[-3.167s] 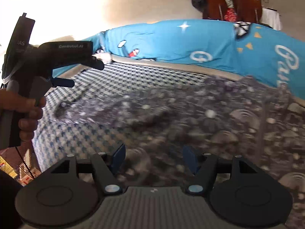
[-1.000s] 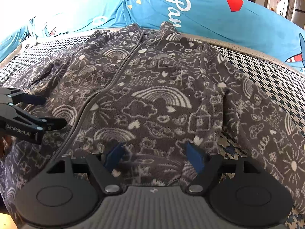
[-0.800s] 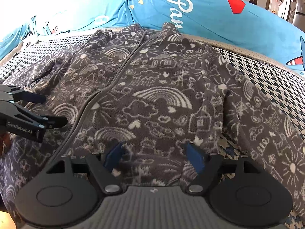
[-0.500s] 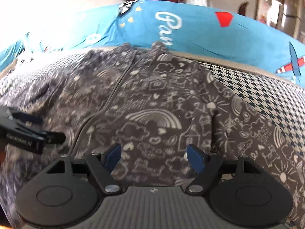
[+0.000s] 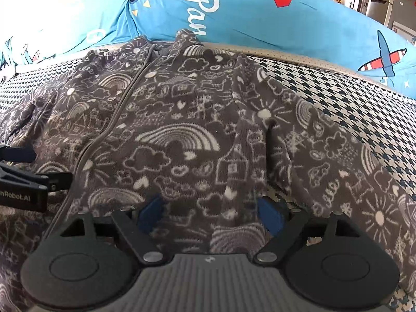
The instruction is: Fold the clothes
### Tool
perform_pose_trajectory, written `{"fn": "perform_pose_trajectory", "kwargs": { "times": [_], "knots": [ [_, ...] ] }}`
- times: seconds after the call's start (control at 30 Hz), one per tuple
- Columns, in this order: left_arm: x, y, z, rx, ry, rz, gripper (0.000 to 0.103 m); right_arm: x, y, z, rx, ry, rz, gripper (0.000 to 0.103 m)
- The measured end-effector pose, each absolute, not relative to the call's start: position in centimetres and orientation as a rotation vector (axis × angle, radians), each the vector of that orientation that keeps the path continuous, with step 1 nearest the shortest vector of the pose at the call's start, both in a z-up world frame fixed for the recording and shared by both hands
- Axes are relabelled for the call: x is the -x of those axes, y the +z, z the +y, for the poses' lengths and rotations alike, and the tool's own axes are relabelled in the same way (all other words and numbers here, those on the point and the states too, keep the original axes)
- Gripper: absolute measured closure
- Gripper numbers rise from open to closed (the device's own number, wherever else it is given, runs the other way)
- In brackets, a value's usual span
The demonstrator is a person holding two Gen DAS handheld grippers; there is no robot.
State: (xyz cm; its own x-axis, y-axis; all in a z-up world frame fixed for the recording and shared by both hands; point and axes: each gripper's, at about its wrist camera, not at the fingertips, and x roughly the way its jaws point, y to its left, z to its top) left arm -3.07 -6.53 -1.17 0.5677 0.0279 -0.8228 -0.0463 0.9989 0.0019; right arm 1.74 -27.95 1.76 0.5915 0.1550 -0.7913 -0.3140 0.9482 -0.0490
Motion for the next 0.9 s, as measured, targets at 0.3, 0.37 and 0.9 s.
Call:
{"fn": "perform_pose_trajectory", "kwargs": {
  "times": [0.3, 0.37, 0.9],
  "knots": [
    [3.1, -1.3, -6.8, 0.014, 0.051, 0.959, 0.000, -1.9, 1.5, -28.0, 0.142, 0.222, 0.917, 0.013],
    [3.1, -1.3, -6.8, 0.014, 0.054, 0.959, 0.000, -2.0, 1.4, -27.9, 0.143, 0.214, 0.919, 0.011],
    [3.0, -1.3, -6.7, 0.020, 0.050, 0.972, 0.000, -1.7, 4.5, -28.8, 0.152, 0.165, 0.850, 0.011]
  ]
}}
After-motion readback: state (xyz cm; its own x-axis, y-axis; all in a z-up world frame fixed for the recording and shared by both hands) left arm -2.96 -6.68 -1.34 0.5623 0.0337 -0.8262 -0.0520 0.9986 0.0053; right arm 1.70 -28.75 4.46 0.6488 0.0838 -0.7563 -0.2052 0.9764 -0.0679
